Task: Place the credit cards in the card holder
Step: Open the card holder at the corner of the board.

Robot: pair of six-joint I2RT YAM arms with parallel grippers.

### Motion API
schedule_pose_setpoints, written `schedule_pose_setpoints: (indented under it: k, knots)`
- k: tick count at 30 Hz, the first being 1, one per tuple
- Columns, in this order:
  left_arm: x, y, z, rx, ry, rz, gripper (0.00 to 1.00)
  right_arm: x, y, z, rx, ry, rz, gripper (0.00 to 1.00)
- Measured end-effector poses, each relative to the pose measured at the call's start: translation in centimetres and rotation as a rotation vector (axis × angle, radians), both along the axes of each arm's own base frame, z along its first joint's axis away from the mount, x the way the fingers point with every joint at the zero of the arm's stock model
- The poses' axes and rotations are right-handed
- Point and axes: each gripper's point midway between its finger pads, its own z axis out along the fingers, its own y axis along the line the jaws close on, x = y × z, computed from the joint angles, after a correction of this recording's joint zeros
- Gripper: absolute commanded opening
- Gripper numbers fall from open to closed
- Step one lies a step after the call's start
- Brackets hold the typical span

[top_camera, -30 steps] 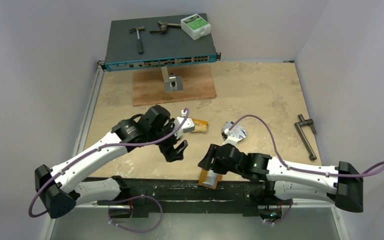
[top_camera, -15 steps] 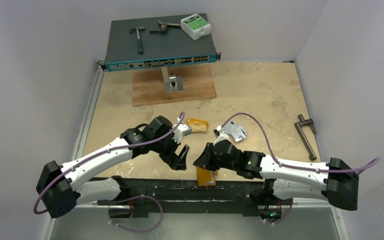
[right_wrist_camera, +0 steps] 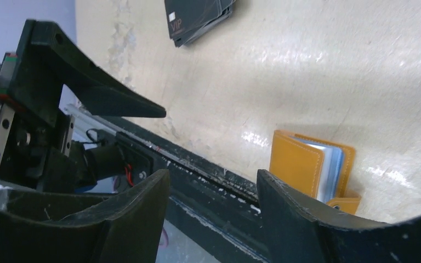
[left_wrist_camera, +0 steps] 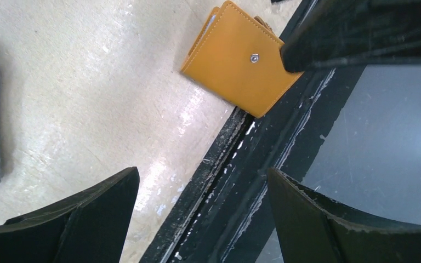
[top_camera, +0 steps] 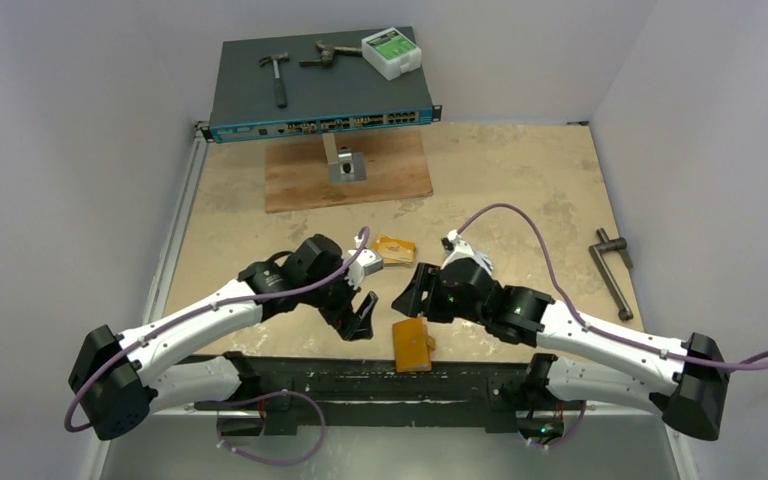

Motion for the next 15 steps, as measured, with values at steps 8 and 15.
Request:
schedule_pose_setpoints:
  k: [8,15]
  knots:
    - [0.2,0.8,0.2,0.011,-0.092,-0.064,0.85,1.0,-1.6,-4.2,-0.201,0.031,0.011,0.61]
    - [0.2,1.0,0.1,0.018,-0.114,-0.093,0.85,2.2,-3.5,-5.7,-0.272,0.039,0.002,0.61]
